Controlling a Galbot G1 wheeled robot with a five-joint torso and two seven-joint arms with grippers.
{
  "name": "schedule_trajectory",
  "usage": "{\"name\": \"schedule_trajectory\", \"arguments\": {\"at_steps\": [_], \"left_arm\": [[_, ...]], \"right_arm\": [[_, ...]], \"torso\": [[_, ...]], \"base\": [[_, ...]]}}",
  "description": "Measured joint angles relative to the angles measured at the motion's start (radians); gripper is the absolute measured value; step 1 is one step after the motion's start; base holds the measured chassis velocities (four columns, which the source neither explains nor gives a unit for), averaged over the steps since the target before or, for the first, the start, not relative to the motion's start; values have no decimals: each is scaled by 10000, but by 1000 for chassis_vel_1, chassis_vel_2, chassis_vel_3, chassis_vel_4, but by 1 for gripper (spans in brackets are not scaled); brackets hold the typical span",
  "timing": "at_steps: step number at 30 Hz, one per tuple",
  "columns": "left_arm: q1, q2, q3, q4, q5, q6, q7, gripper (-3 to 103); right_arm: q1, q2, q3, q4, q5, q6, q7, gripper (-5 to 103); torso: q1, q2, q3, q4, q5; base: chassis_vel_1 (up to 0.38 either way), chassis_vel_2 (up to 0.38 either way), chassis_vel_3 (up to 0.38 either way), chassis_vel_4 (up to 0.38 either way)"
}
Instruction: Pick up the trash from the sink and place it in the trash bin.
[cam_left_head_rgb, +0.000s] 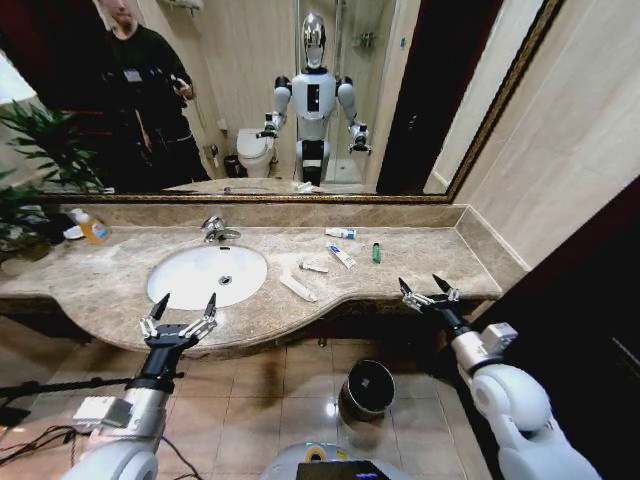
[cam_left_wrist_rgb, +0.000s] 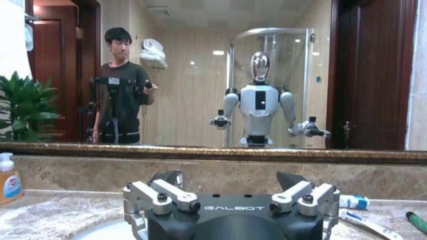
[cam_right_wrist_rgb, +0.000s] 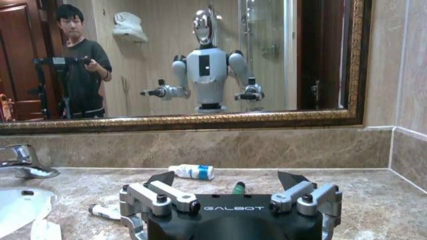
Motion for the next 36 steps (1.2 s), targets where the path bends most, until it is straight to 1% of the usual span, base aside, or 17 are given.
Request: {"name": "schedule_trajectory", "arguments": {"at_steps": [15,21,27,36], "left_arm": [[0,0,0,-1,0,0,0,100],[0,0,0,0,0,0,0,100],[0,0,0,0,0,0,0,100],[0,1,0,0,0,0,0,100]], "right_arm": [[73,65,-74,-249,110,12,-23,100],[116,56,-88,-543,147,142,-95,100],[300,-169,-177,-822,154,378,-92,100],[666,-271,-563,-1014,153,263,-24,100]], "torso": [[0,0,0,0,0],[0,0,0,0,0],[0,0,0,0,1],[0,0,0,0,0]], "base": [[0,0,0,0],[0,0,0,0],[0,0,0,0],[0,0,0,0]]}}
